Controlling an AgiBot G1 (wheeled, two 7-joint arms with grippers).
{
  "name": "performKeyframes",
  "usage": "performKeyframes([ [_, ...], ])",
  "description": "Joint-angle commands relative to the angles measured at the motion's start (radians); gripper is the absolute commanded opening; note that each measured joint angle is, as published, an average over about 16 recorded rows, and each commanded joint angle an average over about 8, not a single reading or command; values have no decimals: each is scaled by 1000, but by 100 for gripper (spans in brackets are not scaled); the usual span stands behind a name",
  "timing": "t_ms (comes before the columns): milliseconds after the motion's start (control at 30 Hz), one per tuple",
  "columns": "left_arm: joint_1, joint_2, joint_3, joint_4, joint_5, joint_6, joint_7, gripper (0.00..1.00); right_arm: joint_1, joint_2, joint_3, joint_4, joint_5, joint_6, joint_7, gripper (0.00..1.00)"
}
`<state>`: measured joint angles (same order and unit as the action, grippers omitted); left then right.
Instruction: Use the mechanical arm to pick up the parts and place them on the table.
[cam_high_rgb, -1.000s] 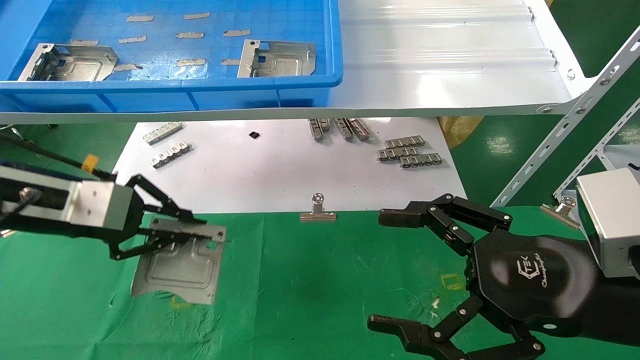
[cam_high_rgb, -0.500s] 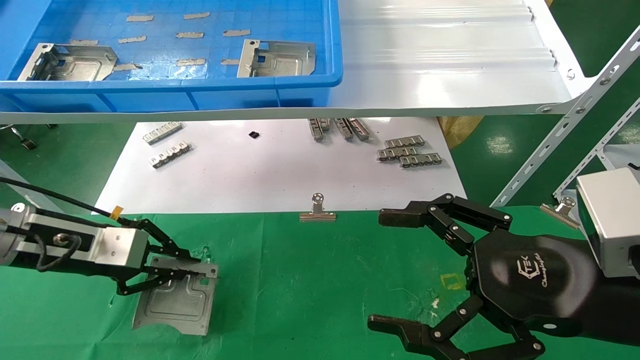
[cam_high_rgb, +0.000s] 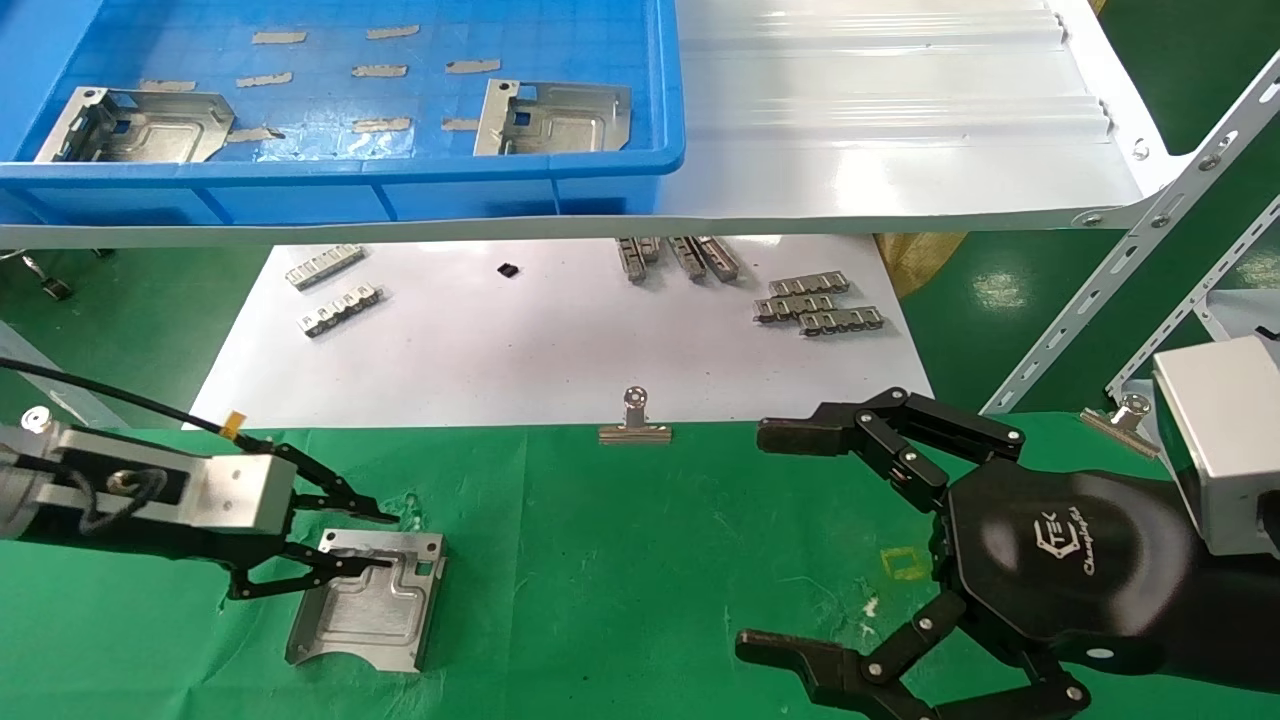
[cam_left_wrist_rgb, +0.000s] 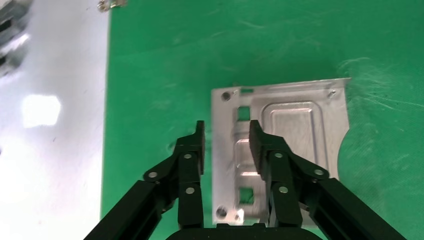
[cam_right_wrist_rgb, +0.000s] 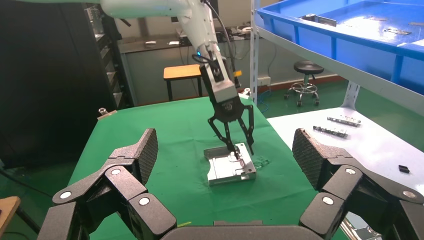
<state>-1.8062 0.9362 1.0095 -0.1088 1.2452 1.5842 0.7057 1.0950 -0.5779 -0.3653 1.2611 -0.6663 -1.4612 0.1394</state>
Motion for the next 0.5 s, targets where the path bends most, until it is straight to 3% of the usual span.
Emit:
performKeyframes([
  [33, -10, -3, 2, 13, -1, 6, -9, 100, 0, 0, 0, 0, 0, 0, 0, 100],
  [267, 47, -53, -49, 35, -107, 19, -133, 100, 0, 0, 0, 0, 0, 0, 0, 100],
  [500, 67, -63, -60, 36, -131, 21, -148, 100, 0, 0, 0, 0, 0, 0, 0, 100],
])
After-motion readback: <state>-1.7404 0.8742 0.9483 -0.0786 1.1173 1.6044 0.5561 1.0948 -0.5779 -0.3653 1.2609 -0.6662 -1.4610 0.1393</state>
